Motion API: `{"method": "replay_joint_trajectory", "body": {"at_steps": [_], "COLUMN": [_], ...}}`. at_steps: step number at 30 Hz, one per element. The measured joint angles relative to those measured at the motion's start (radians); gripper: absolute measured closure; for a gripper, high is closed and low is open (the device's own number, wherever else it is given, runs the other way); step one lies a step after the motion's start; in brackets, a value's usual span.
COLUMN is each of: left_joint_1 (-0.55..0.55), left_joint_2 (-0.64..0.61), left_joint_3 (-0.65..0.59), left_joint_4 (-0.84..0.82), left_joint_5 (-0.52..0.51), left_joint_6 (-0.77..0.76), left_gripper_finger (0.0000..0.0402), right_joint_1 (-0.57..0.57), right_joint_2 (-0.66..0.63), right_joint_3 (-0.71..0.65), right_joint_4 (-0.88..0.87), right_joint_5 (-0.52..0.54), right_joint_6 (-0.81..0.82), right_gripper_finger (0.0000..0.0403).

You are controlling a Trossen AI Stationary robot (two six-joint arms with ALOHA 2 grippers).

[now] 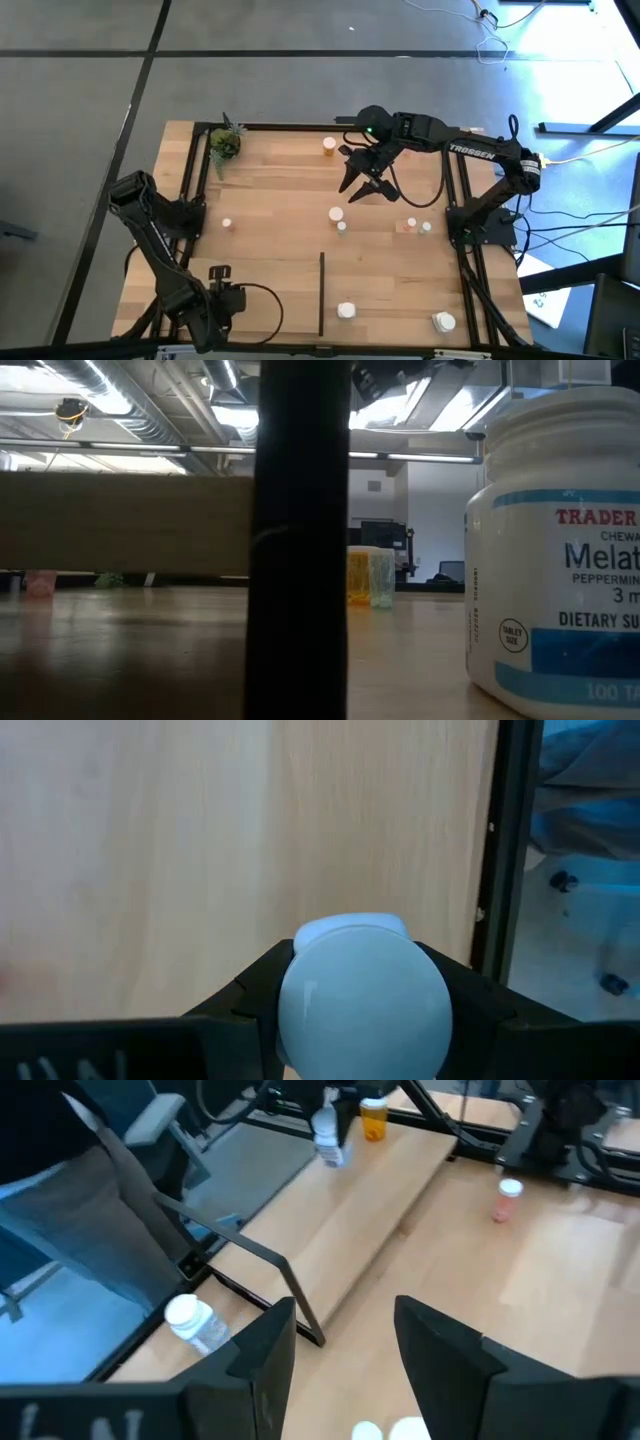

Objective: Pick and place medicine bottles onto shelf by color
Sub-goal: Put the top big white pill bottle on the shelf

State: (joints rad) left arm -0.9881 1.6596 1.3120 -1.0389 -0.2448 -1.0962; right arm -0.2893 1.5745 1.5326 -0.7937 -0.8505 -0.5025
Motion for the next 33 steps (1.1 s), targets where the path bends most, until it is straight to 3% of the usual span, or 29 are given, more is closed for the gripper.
{"method": "replay_joint_trajectory", "body": {"at_steps": [10, 14, 33], "left_joint_1": [-0.027, -0.037, -0.069], "left_joint_2": [0.0, 0.0, 0.003], "left_joint_3": [-0.026, -0.029, -0.068], "left_joint_4": [0.025, 0.016, 0.046], "left_joint_5": [-0.005, -0.053, -0.081], "left_joint_6": [-0.016, 0.011, 0.007], "left_gripper_finger": [0.0241, 0.0241, 0.0241], "right_joint_1": [0.0, 0.0, 0.0], "right_joint_2": [0.0, 0.0, 0.0], "right_joint_3": [0.0, 0.0, 0.0], "right_joint_4": [0.006, 0.008, 0.012], "right_joint_5": [0.158, 0.193, 0.204], "right_joint_6": [0.0, 0.0, 0.0], "right_gripper_finger": [0.0228, 0.0228, 0.0228]}}
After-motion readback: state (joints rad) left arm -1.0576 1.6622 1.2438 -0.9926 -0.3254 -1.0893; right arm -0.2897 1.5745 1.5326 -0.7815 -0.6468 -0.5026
